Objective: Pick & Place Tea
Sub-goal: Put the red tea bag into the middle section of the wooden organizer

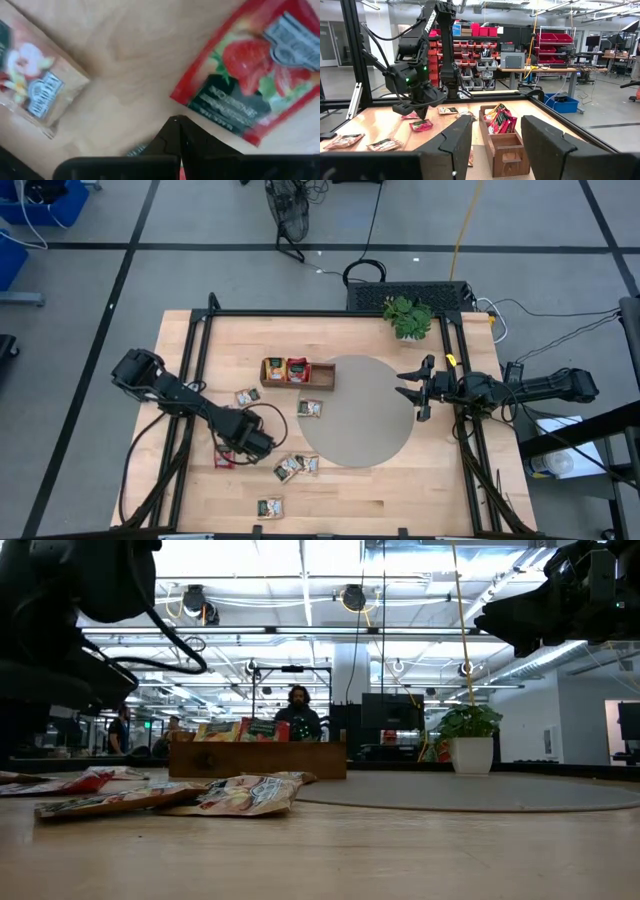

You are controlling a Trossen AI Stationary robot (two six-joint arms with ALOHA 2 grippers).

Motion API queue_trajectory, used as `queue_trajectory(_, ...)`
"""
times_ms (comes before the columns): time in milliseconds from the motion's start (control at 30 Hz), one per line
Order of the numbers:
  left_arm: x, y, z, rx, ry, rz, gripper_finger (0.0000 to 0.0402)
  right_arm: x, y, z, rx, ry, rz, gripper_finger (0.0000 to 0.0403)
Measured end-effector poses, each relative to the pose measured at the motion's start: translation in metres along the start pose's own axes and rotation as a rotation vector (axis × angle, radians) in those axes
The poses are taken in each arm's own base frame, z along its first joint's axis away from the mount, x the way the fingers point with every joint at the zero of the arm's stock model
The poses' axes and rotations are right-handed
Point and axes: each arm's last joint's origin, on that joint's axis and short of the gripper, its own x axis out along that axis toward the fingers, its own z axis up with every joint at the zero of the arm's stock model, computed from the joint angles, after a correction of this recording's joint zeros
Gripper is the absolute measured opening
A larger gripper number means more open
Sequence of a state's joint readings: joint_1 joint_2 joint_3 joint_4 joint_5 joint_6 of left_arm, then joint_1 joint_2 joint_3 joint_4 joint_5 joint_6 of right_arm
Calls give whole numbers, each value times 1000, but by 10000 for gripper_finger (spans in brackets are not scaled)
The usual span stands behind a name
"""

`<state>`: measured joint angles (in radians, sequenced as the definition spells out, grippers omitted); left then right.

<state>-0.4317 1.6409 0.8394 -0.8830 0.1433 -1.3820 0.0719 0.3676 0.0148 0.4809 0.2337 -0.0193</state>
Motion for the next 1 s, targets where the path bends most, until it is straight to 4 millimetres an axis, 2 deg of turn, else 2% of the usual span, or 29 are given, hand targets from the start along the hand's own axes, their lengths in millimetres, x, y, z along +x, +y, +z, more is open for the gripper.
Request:
queue_trajectory(133,-8,-9,-1,21,21,-52,1,0,0,0,0,0,0,155)
queue_trajectory(300,-28,-23,6,71,-151,-97,1,0,0,0,0,0,0,155)
queue_trajectory(400,-34,-22,12,73,-280,-60,1,0,0,0,0,0,0,155)
queue_trajectory(600,-25,-8,22,41,-412,64,1,0,0,0,0,1,-1,155)
queue_trajectory(833,-13,-12,28,34,-436,-47,1,0,0,0,0,0,0,155)
queue_trajectory(1000,-9,-15,26,62,-311,-128,1,0,0,0,0,0,0,155)
